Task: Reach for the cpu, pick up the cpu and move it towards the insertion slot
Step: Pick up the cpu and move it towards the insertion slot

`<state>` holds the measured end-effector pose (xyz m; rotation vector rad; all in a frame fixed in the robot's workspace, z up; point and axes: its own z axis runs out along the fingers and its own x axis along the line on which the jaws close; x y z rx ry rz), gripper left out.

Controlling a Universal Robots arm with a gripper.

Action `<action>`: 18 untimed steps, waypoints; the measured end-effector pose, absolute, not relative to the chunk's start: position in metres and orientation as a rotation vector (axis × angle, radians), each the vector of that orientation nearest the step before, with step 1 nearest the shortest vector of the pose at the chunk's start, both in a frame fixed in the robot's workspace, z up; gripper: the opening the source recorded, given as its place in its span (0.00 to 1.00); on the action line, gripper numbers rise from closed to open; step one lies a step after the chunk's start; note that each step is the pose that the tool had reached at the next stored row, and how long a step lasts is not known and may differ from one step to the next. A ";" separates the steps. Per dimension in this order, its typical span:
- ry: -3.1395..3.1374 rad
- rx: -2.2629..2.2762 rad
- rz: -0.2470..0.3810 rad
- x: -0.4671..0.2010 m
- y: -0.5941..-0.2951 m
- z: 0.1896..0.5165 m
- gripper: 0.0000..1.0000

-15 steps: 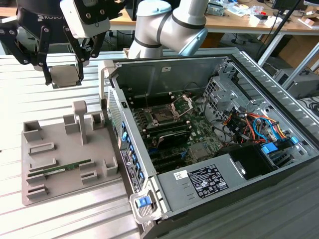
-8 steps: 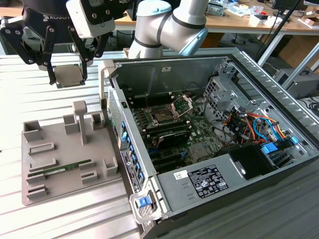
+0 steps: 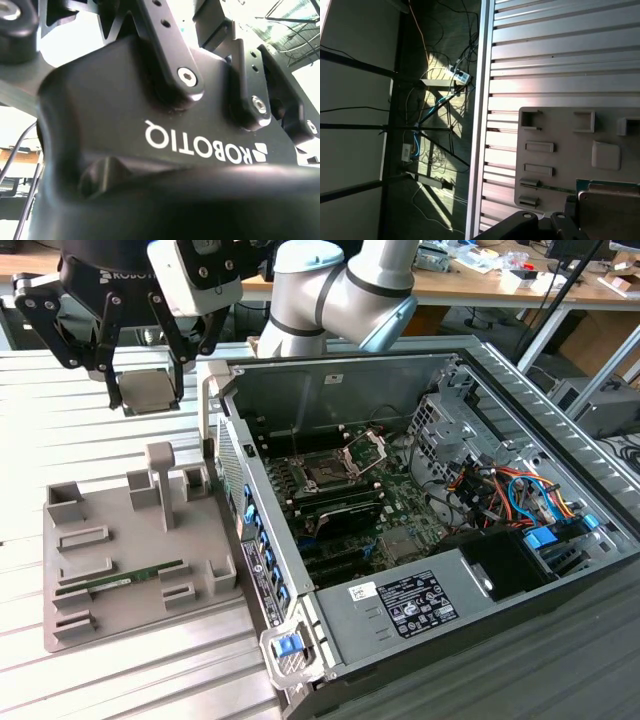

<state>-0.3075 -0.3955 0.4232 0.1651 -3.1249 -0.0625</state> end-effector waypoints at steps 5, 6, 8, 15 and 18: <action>-3.125 0.165 -0.062 -0.304 -0.396 0.423 0.55; -3.125 0.165 -0.062 -0.303 -0.396 0.423 0.55; -3.125 0.165 -0.062 -0.301 -0.396 0.423 0.55; -3.125 0.165 -0.062 -0.295 -0.396 0.423 0.55; -3.125 0.165 -0.062 -0.293 -0.396 0.423 0.55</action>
